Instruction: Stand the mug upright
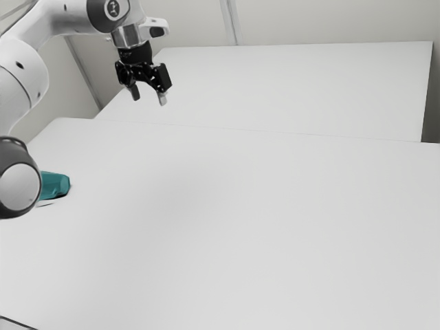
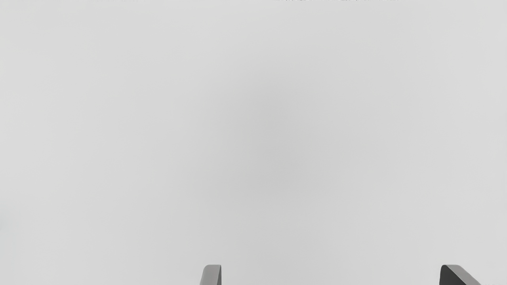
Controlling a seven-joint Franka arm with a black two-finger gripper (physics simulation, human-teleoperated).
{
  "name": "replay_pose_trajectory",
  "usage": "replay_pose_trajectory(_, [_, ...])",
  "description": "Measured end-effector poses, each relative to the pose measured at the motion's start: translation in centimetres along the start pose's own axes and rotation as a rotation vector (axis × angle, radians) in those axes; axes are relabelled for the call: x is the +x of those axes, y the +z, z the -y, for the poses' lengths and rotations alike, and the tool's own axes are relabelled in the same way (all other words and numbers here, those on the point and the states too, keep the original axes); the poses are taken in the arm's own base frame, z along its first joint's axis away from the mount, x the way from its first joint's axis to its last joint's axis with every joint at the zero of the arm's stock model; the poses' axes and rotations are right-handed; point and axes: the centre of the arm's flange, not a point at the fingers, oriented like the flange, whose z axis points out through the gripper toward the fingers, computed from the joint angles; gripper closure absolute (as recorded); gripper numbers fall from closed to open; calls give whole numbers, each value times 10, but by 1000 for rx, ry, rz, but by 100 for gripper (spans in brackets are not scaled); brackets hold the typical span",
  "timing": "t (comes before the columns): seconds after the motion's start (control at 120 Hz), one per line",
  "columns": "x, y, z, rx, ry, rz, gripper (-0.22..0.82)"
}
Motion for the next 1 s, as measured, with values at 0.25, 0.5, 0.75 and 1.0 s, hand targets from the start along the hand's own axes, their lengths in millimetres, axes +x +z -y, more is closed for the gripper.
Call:
replay_pose_trajectory(0.25, [3, 27, 18, 33, -41, 41, 0])
replay_pose_trajectory(0.5, [-37, 67, 200, -69, -322, 26, 0])
replay_pose_trajectory(0.75, [-116, 108, 349, -197, -487, -13, 0])
replay_pose_trajectory(1.0, [-150, 153, 415, -230, -476, -68, 0])
